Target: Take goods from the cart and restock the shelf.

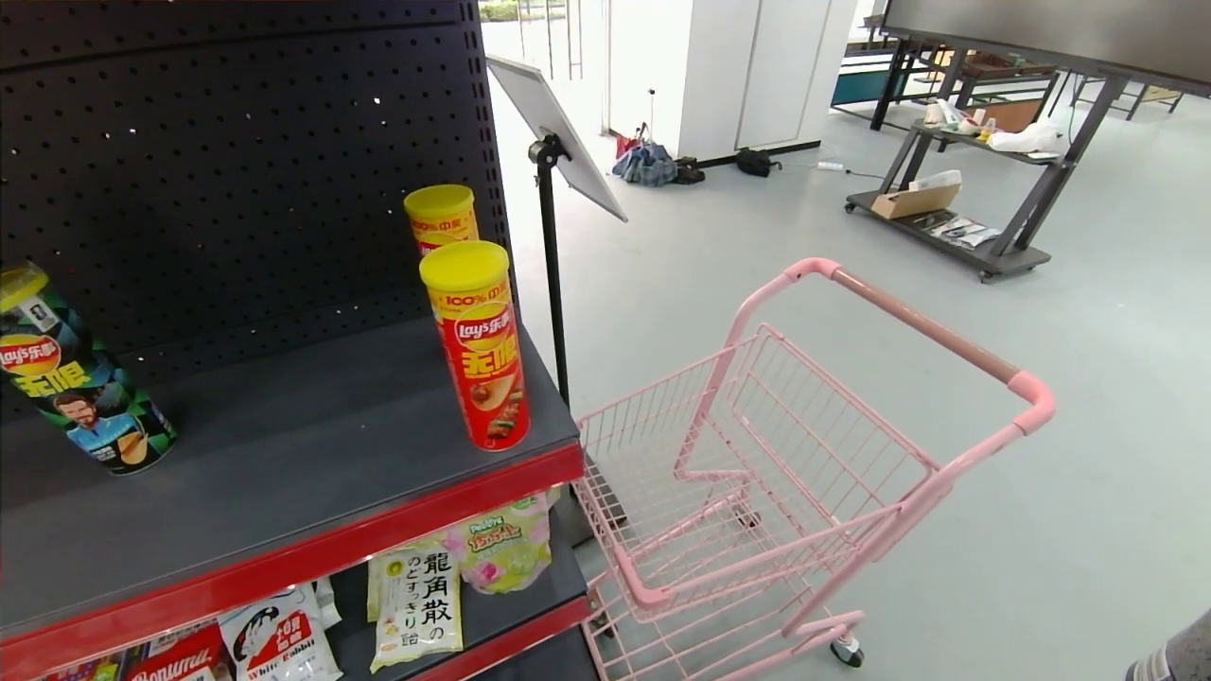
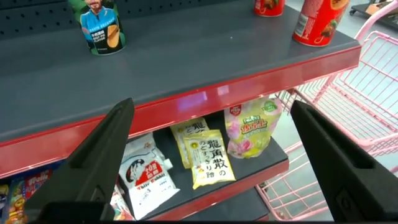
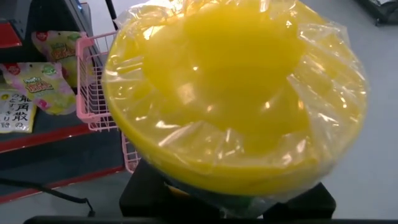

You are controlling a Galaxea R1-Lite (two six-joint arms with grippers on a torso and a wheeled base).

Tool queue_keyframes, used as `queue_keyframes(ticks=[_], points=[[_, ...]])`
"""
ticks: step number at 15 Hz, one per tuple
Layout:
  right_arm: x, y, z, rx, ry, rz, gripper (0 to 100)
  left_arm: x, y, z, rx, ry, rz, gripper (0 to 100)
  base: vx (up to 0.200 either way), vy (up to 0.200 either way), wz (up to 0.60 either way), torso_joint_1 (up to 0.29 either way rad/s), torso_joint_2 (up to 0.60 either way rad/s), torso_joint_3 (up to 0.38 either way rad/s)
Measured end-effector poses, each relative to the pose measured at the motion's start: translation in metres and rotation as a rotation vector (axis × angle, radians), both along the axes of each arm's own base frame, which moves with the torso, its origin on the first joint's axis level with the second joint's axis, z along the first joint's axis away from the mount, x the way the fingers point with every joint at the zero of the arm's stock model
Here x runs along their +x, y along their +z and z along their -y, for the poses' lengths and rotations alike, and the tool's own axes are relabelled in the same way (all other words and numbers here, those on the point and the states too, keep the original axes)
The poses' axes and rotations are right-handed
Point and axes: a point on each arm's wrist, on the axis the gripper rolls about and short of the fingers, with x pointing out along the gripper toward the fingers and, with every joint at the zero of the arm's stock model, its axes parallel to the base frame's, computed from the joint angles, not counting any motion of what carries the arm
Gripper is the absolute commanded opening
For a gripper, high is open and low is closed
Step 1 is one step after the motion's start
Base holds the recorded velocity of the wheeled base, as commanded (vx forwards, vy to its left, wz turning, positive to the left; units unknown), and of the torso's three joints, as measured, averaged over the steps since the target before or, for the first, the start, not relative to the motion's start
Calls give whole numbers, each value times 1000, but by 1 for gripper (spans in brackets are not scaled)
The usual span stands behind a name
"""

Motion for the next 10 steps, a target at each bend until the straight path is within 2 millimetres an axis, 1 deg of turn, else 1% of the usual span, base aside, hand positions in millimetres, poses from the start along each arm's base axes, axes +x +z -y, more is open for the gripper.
queue_keyframes(ticks=[7,10], points=[[0,-6,0,-8,1,-13,0,0,0,0,0,0,0,100,0,0,600,4,0,-1],[-2,-10,0,-13,5,-16,0,0,0,0,0,1,1,100,0,0,0,0,0,0]])
